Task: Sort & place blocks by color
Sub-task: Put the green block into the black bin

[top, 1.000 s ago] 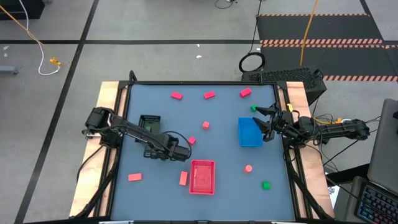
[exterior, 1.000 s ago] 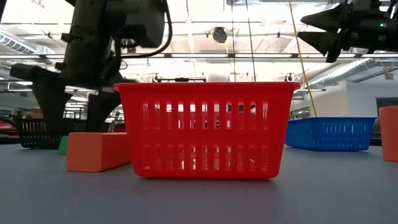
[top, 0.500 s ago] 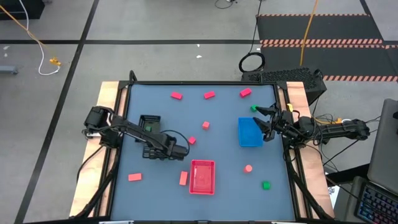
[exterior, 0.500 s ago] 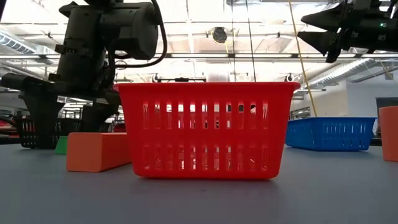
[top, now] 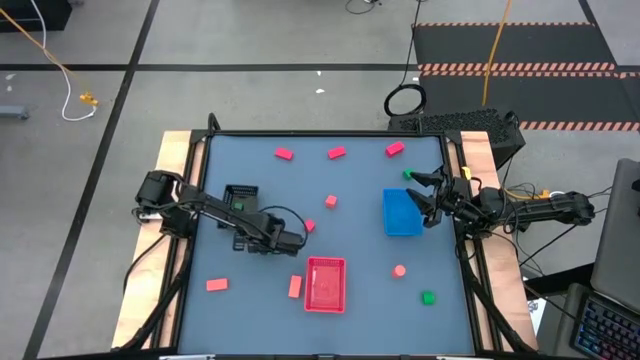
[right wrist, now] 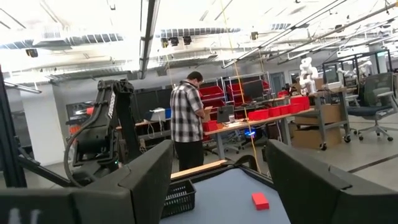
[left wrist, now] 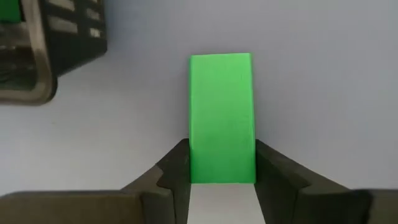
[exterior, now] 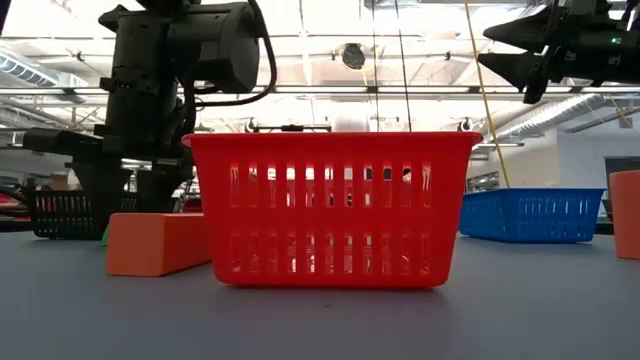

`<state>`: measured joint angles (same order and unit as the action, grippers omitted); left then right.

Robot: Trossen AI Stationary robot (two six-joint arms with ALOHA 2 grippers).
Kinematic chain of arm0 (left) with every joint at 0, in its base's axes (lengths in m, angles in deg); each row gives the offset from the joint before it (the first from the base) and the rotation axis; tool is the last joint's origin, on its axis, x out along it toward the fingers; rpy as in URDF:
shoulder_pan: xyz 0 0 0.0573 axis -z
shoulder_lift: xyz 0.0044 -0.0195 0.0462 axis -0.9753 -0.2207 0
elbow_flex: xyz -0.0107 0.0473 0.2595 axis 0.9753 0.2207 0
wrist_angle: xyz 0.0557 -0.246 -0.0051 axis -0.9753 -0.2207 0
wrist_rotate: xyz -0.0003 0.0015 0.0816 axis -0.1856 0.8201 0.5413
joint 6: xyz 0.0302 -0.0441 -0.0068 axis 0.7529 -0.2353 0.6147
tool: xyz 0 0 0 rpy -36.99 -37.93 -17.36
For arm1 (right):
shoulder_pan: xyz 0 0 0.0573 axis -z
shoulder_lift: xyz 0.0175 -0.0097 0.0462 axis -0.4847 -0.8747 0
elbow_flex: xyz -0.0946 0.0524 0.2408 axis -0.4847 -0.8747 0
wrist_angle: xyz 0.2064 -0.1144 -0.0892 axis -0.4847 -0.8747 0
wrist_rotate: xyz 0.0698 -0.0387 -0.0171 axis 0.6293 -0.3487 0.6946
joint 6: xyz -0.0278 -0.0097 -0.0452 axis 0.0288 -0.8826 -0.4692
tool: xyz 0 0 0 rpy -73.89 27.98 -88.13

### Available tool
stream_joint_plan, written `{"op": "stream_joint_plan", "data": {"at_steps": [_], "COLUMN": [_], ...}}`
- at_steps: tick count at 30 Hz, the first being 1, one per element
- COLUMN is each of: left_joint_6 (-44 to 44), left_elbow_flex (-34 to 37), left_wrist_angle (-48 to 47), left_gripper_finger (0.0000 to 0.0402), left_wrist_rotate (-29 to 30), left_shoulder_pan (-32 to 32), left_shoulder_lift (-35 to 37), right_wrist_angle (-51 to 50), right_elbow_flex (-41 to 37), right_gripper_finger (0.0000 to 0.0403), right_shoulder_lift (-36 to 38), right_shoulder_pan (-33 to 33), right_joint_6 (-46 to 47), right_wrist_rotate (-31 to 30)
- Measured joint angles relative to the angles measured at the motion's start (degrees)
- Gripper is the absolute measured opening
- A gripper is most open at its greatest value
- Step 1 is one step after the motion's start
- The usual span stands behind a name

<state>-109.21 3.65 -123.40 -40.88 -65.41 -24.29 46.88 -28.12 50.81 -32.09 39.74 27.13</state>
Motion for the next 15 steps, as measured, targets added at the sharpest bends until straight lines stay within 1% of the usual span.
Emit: {"op": "stream_joint_plan", "data": {"at_steps": [4, 6, 8, 13, 15], "left_joint_6": [3.26, 5.43, 7.42, 9.39, 9.44], "left_elbow_flex": [-0.67, -2.38, -4.00, -7.36, -8.02], "left_wrist_angle": [-0.65, -0.53, -2.38, -8.72, -13.14], "left_gripper_finger": [0.0133, 0.0133, 0.0133, 0.0133, 0.0133], "left_wrist_rotate": [-0.64, -1.01, -0.65, 4.08, 5.80], "left_shoulder_pan": [-0.04, -0.22, -0.42, -1.66, -2.40], "left_shoulder_lift": [0.36, 0.58, 2.60, 6.85, 9.55], "right_wrist_angle": [0.01, 0.07, 0.15, 0.46, 0.39], "right_elbow_flex": [0.00, 0.00, 0.00, 0.00, 0.00], "right_gripper_finger": [0.0254, 0.0254, 0.0254, 0.0254, 0.0254], "right_shoulder_lift": [-0.01, 0.01, -0.01, -0.01, -0.05], "right_shoulder_pan": [-0.01, 0.00, -0.02, 0.00, -0.01], "right_joint_6": [-0.22, -0.57, -0.74, -0.80, -0.97], "right_wrist_rotate": [-0.01, -0.04, -0.06, -0.10, -0.09]}}
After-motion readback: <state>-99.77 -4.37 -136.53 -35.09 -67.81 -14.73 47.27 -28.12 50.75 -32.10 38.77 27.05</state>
